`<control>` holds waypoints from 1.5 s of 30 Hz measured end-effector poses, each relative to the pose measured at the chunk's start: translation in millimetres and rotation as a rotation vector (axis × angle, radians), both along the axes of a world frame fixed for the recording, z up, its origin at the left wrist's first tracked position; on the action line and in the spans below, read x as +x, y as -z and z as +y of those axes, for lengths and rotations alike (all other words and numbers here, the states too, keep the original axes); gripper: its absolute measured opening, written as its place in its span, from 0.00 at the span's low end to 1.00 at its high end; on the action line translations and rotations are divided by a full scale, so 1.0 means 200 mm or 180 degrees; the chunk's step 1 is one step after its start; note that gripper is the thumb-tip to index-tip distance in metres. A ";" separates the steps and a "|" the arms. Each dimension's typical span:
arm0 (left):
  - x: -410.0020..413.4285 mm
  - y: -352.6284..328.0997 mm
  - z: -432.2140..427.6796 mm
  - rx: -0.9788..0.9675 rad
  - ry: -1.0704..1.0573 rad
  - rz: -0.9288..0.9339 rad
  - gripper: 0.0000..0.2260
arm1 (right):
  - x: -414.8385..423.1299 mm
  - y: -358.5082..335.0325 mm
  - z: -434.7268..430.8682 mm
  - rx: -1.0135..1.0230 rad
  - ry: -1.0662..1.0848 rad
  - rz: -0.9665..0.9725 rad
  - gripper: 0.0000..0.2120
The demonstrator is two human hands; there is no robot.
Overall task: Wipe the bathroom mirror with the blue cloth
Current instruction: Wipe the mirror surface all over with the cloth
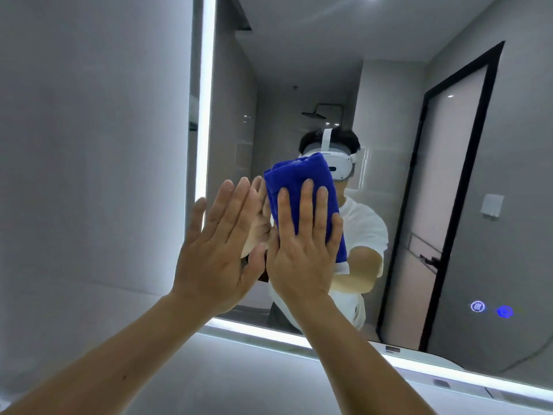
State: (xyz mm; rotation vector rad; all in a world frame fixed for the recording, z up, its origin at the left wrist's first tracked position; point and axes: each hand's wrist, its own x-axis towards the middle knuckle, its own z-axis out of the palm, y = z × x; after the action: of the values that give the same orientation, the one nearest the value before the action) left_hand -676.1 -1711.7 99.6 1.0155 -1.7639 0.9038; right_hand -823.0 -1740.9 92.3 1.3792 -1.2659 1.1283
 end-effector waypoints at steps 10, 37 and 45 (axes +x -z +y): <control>0.50 0.07 -0.08 0.0231 -0.0128 0.0010 0.28 | 0.48 0.07 -0.14 0.0090 0.0094 0.0148 0.28; 0.56 0.43 -0.05 0.0614 -0.0155 -0.0036 0.30 | 0.19 0.58 -0.04 0.1386 0.0333 0.3556 0.39; 0.51 0.39 0.05 0.0794 -0.0147 -0.0157 0.29 | 0.02 0.65 0.07 0.1882 0.0356 0.3870 0.45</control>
State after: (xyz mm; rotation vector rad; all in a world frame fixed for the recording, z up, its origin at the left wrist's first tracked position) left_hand -574.6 -1702.4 22.6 1.2057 -1.9361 0.7547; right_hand -818.5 -1727.8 -37.2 1.9035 -0.7107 -0.2944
